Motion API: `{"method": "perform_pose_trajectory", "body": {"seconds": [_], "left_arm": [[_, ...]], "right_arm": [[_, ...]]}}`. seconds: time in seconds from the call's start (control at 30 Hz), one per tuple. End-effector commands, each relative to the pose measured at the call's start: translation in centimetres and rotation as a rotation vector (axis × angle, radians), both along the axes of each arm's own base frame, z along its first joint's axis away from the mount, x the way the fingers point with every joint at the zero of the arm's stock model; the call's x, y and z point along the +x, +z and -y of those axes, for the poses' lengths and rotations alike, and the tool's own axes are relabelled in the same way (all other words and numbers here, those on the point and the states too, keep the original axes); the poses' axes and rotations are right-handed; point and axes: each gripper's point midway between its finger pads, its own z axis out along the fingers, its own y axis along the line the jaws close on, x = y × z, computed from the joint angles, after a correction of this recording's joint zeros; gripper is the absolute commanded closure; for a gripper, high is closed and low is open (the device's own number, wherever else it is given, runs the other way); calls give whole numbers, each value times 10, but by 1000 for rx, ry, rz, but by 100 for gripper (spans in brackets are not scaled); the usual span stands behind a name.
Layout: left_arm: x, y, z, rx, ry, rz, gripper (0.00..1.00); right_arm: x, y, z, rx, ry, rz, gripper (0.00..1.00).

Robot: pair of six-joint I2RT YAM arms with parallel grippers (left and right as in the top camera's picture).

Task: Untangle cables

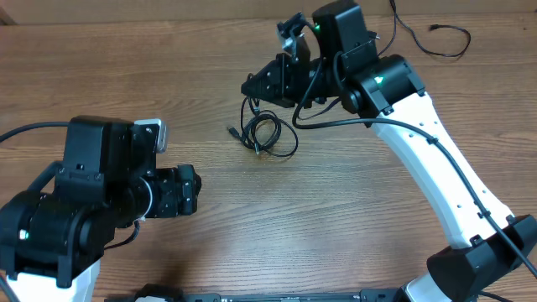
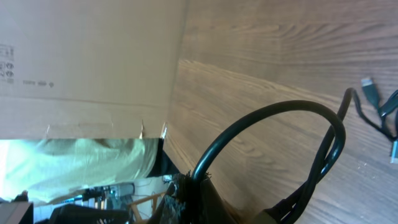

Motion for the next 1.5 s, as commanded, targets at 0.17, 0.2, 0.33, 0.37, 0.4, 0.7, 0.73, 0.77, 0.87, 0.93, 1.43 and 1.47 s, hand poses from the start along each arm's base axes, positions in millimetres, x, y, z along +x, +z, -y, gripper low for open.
{"method": "perform_pose_trajectory", "body": {"seconds": [0.17, 0.2, 0.33, 0.37, 0.4, 0.7, 0.73, 0.77, 0.87, 0.93, 1.43, 1.47], "left_arm": [[7, -5, -1, 10, 20, -35, 18], [8, -6, -1, 10, 20, -37, 17], [9, -7, -1, 12, 20, -42, 17], [10, -7, -1, 12, 20, -43, 17], [10, -7, -1, 12, 20, -45, 17], [10, -8, -1, 14, 20, -50, 16], [10, -8, -1, 14, 20, -48, 15], [11, -8, -1, 13, 20, -46, 15], [12, -8, 0, 12, 20, -42, 14], [12, -8, 0, 13, 20, -44, 14], [12, -8, 0, 13, 20, -44, 13], [12, -8, 0, 13, 20, -44, 13]], "right_arm": [[2, -6, 16, -156, -128, 48, 96], [-1, -5, 14, -146, -108, 47, 96], [-12, 7, 2, -75, -20, 58, 96], [-11, 7, 1, -73, -21, 63, 96], [-9, 7, 2, -80, -30, 71, 96], [22, -33, 54, -387, -293, 102, 96], [19, -34, 54, -393, -279, 98, 95], [16, -35, 53, -395, -263, 93, 92], [11, -40, 56, -411, -255, 69, 90], [8, -43, 58, -422, -252, 55, 84], [26, -57, 87, -588, -358, 114, 27], [24, -60, 85, -593, -348, 108, 27]]}}
